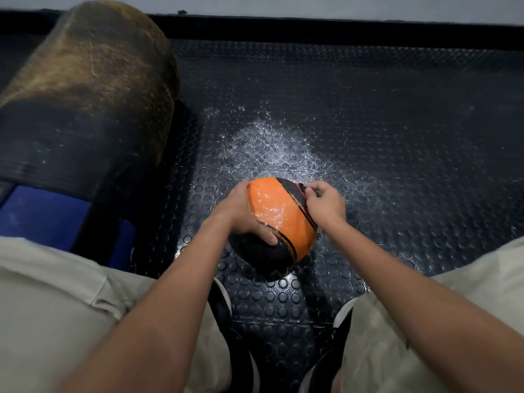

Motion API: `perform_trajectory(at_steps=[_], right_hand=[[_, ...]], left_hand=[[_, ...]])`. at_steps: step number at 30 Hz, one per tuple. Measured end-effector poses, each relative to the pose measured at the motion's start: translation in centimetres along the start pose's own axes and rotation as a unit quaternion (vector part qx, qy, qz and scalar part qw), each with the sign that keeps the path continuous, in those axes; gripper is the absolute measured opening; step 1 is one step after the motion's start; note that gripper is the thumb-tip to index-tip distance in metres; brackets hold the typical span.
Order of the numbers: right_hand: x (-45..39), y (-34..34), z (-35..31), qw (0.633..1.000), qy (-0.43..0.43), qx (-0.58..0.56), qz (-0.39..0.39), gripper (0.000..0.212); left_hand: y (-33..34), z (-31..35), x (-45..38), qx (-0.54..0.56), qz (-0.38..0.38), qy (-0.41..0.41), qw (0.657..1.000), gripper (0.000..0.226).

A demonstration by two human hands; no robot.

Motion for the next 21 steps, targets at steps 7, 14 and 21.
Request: perform_trajectory(at_steps=[7, 14, 21], right_hand=[[2.9, 2.9, -4.6, 0.986, -0.148, 0.056, -0.058, 0.018], [-0.1, -0.2, 0.3, 1.000, 0.011, -0.012, 0.004, 0.017], [1.7, 1.6, -3.8, 0.992, -0.116, 0.039, -0.043, 0.020]], left_hand=[[-0.4, -0.3, 0.1, 0.001, 0.002, -0.001, 1.000, 0.152], [-0.4, 0.0, 0.1, -0.030, -0.004, -0.017, 0.999, 0.150], [-1.2, 0.0, -0.2, -0.039, 0.000, -0.015, 0.999, 0.149]])
Point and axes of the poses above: each hand's wrist, its own x-axis away from the middle knuckle, its own y-axis out of the palm, z = x × y, the point moved 10 cm from there along -x, towards the middle knuckle, and after that the axes turned 13 degrees about y, right-handed, at the moved point
